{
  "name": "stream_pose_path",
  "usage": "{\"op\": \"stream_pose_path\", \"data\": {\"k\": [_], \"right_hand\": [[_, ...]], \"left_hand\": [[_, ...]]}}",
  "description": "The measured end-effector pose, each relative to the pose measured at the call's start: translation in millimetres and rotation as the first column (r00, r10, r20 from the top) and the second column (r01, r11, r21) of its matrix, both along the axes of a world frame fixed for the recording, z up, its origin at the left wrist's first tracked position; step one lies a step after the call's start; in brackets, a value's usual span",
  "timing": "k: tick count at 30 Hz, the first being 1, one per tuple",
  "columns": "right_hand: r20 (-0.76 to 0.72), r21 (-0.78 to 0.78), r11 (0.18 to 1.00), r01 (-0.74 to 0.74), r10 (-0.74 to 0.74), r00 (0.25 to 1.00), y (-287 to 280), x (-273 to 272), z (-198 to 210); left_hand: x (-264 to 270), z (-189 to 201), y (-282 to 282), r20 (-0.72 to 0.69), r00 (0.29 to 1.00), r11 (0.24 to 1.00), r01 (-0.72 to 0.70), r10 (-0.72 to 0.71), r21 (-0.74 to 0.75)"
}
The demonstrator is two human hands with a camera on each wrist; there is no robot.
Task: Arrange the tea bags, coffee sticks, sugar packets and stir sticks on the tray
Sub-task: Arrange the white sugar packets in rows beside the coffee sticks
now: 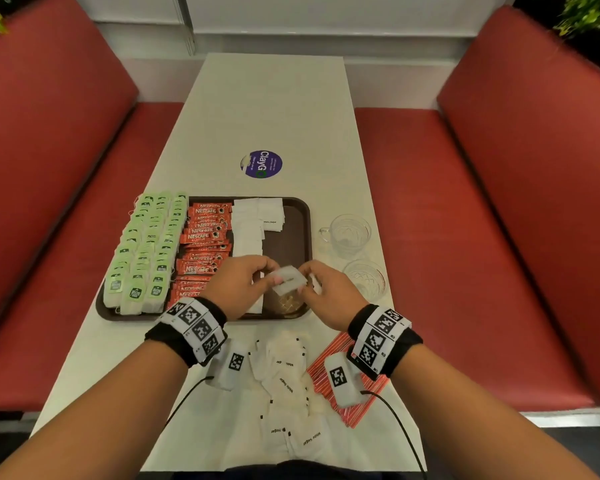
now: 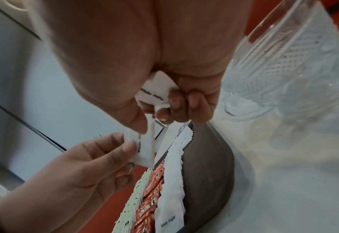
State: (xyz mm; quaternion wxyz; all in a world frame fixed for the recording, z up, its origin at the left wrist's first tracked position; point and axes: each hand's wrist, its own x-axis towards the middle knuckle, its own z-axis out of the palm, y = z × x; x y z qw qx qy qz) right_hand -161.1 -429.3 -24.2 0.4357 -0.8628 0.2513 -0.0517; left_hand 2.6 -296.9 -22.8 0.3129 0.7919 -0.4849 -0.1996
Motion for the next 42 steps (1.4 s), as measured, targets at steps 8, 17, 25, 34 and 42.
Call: {"op": "stream_pose_path", "data": {"k": [8, 17, 25, 34, 42], "right_hand": [[-0.03, 0.124, 0.992, 0.029, -0.025, 0.999, -14.2, 3.0, 11.5], [-0.029, 0.15, 0.988, 0.046, -0.043, 0.999, -21.6, 4.4, 16.3], [-0.03, 0.15, 0.988, 0.032, -0.028, 0.999, -23.1, 6.7, 18.0], [-0.008, 0.13, 0.99, 0.052, -0.051, 0.999, -27.4, 10.3, 13.1], [-0.042, 0.062, 0.991, 0.116, -0.114, 0.993, -33.9, 20.8, 15.2]], "left_hand": [[86.3, -15.0, -80.1, 0.203, 0.968, 0.982, -0.167, 0.146, 0.091], [134.0, -34.0, -134.5, 0.249, 0.963, 0.944, -0.17, 0.099, 0.283], [139.9, -42.3, -140.5, 0.289, 0.957, 0.904, -0.09, -0.038, 0.418], [125.7, -42.5, -139.1, 0.378, 0.919, 0.925, -0.039, -0.115, 0.377], [100.3, -8.9, -126.8, 0.252, 0.953, 0.959, 0.098, -0.167, 0.265]]}}
